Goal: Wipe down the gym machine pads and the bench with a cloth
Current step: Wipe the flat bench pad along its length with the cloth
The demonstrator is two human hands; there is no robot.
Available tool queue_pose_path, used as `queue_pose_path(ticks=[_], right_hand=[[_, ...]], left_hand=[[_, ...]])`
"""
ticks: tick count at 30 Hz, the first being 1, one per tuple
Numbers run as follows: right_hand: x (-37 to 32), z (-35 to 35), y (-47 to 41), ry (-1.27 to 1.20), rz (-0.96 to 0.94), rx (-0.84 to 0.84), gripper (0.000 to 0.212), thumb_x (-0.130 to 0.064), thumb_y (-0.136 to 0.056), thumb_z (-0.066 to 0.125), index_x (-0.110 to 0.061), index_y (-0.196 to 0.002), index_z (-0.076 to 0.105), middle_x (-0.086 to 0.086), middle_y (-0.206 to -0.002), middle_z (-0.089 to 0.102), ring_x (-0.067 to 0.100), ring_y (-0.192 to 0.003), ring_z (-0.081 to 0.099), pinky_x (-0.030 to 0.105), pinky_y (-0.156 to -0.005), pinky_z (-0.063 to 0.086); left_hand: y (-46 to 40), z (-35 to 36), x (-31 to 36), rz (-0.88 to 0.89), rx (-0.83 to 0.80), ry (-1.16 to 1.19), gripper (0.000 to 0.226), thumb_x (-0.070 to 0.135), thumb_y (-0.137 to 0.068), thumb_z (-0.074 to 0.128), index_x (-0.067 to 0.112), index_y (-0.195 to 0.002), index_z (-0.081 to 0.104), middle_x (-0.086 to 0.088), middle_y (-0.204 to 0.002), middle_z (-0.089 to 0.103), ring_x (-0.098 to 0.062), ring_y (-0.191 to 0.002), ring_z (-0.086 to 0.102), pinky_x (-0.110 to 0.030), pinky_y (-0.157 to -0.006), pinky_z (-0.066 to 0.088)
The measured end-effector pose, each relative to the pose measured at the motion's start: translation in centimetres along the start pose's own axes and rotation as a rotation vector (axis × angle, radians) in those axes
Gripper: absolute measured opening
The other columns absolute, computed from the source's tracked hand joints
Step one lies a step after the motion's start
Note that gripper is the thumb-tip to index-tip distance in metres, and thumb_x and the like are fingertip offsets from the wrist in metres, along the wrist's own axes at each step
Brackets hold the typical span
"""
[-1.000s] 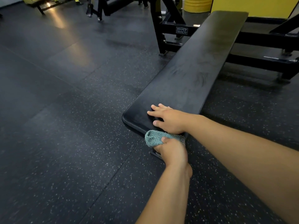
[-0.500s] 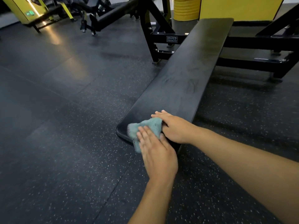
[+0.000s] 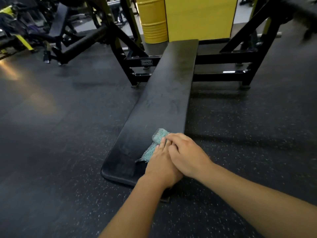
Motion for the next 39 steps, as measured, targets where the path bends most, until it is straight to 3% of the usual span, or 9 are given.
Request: queue_pose_path(ticks=[4, 6, 8, 12, 15, 20, 24, 33, 39], right_hand=[[-0.1, 1.8, 1.5, 0.009, 0.088, -0.031, 0.049, -0.042, -0.106, 0.036, -0.028, -0.151, 0.051, -0.007, -0.164, 0.037, 0.008, -0.153, 0.023, 0.026, -0.127, 0.012], [-0.4, 3.0, 2.3, 0.059, 0.126, -0.058, 0.06, -0.052, -0.108, 0.028, -0.027, -0.162, 0.032, -0.005, -0.172, 0.017, 0.01, -0.158, 0.006, 0.032, -0.129, 0.002], [-0.6, 4.0, 2.2, 0.137, 0.171, -0.031, 0.063, -0.054, -0.108, 0.024, -0.027, -0.165, 0.017, -0.004, -0.174, 0.0, 0.016, -0.159, -0.007, 0.038, -0.13, -0.003], [-0.2, 5.3, 0.1, 0.252, 0.25, 0.062, 0.062, -0.045, -0.11, 0.023, -0.024, -0.166, 0.006, 0.0, -0.173, -0.01, 0.025, -0.159, -0.016, 0.045, -0.129, -0.005], [0.6, 5.9, 1.0, 0.242, 0.289, 0.097, 0.062, -0.036, -0.111, 0.023, -0.022, -0.166, -0.001, -0.002, -0.172, -0.018, 0.023, -0.157, -0.02, 0.043, -0.13, -0.002], [1.5, 6.7, 6.0, -0.12, 0.409, 0.134, 0.064, -0.037, -0.112, 0.02, -0.027, -0.162, -0.018, -0.008, -0.168, -0.029, 0.011, -0.157, -0.015, 0.032, -0.129, 0.006], [1.2, 8.0, 8.0, -0.371, 0.458, 0.132, 0.065, -0.042, -0.111, 0.017, -0.031, -0.158, -0.027, -0.018, -0.164, -0.032, -0.002, -0.151, -0.023, 0.021, -0.122, -0.004], [2.1, 7.8, 5.0, -0.417, 0.451, 0.154, 0.069, -0.035, -0.112, 0.022, -0.023, -0.158, -0.028, -0.012, -0.165, -0.032, 0.003, -0.152, -0.026, 0.024, -0.124, -0.01], [4.0, 5.9, 0.6, -0.434, 0.439, 0.162, 0.071, -0.031, -0.112, 0.029, -0.018, -0.162, -0.02, -0.004, -0.171, -0.022, 0.01, -0.157, -0.017, 0.03, -0.126, -0.004]], left_hand=[[3.1, -2.7, -1.7, 0.167, -0.028, 0.308, 0.071, 0.041, -0.093, 0.045, 0.031, -0.161, 0.028, 0.01, -0.166, 0.031, -0.005, -0.153, 0.024, -0.03, -0.125, 0.026], [4.8, -4.7, -4.7, 0.17, 0.05, 0.296, 0.063, 0.036, -0.098, 0.055, 0.037, -0.158, 0.036, 0.023, -0.162, 0.035, 0.007, -0.15, 0.023, -0.016, -0.122, 0.021], [5.0, -6.8, -8.0, 0.116, 0.198, 0.221, 0.053, 0.028, -0.1, 0.06, 0.034, -0.151, 0.05, 0.021, -0.156, 0.043, 0.003, -0.149, 0.029, -0.011, -0.118, 0.017], [3.5, -8.9, -10.1, -0.039, 0.396, 0.26, 0.043, 0.018, -0.098, 0.061, 0.026, -0.14, 0.062, 0.01, -0.145, 0.058, -0.009, -0.137, 0.05, -0.019, -0.111, 0.03], [3.1, -8.4, -8.7, -0.06, 0.406, 0.319, 0.042, 0.018, -0.1, 0.059, 0.025, -0.142, 0.06, 0.009, -0.147, 0.056, -0.009, -0.138, 0.048, -0.021, -0.112, 0.03], [2.7, -5.6, -6.0, 0.001, 0.297, 0.275, 0.044, 0.031, -0.105, 0.051, 0.031, -0.149, 0.05, 0.013, -0.158, 0.044, -0.002, -0.149, 0.032, -0.025, -0.12, 0.026], [2.2, -4.6, -6.1, -0.021, 0.272, 0.204, 0.05, 0.042, -0.108, 0.04, 0.032, -0.157, 0.04, 0.018, -0.165, 0.029, 0.002, -0.153, 0.015, -0.022, -0.12, 0.016], [1.5, -3.0, -9.4, -0.103, 0.256, 0.367, 0.056, 0.053, -0.103, 0.027, 0.038, -0.156, 0.039, 0.032, -0.159, 0.025, 0.022, -0.145, 0.009, -0.013, -0.116, 0.011], [0.8, -2.5, -8.4, -0.106, 0.273, 0.239, 0.054, 0.045, -0.107, 0.029, 0.031, -0.159, 0.035, 0.023, -0.164, 0.022, 0.011, -0.15, 0.006, -0.019, -0.122, 0.006]])
Point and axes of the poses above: each hand's wrist, its own y-axis away from the middle knuckle, its own z-axis out of the palm, x = y × z, the point moved 8 cm from there along -y, towards the middle knuckle
